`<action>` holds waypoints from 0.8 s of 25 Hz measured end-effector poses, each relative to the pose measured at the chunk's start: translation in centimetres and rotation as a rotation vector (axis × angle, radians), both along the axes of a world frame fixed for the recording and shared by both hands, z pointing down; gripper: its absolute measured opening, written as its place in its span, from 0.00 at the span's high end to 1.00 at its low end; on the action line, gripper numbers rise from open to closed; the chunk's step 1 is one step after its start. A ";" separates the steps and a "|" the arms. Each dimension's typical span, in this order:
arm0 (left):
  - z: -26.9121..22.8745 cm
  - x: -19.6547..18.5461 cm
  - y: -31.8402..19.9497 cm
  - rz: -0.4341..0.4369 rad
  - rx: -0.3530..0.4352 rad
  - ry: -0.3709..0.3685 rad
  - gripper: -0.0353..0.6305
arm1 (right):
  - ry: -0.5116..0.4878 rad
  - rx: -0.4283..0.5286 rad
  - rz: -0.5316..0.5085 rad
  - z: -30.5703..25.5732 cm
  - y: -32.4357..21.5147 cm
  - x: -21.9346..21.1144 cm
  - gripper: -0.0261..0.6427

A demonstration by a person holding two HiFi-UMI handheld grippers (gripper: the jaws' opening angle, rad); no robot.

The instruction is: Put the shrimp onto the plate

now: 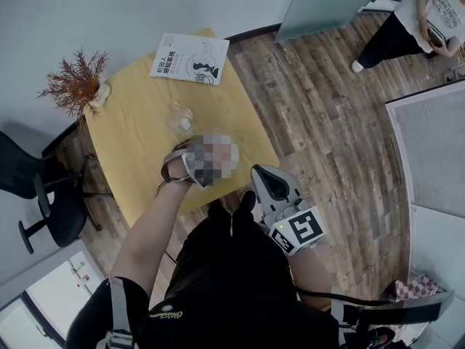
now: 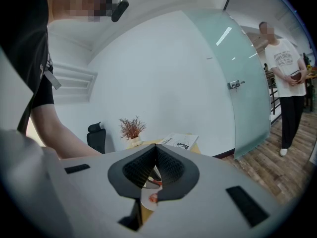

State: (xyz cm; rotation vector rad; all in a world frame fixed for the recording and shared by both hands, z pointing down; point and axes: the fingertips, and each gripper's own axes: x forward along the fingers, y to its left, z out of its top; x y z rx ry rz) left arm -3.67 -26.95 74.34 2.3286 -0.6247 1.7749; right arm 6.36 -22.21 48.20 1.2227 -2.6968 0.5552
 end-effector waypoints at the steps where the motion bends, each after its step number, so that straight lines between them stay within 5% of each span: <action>1: 0.0 -0.1 0.0 -0.004 -0.005 0.003 0.79 | -0.001 0.001 0.001 0.0 0.0 0.0 0.96; 20: -1.3 -0.1 -0.3 -0.038 -0.014 0.042 0.76 | -0.007 0.015 0.006 -0.7 -0.3 0.0 0.96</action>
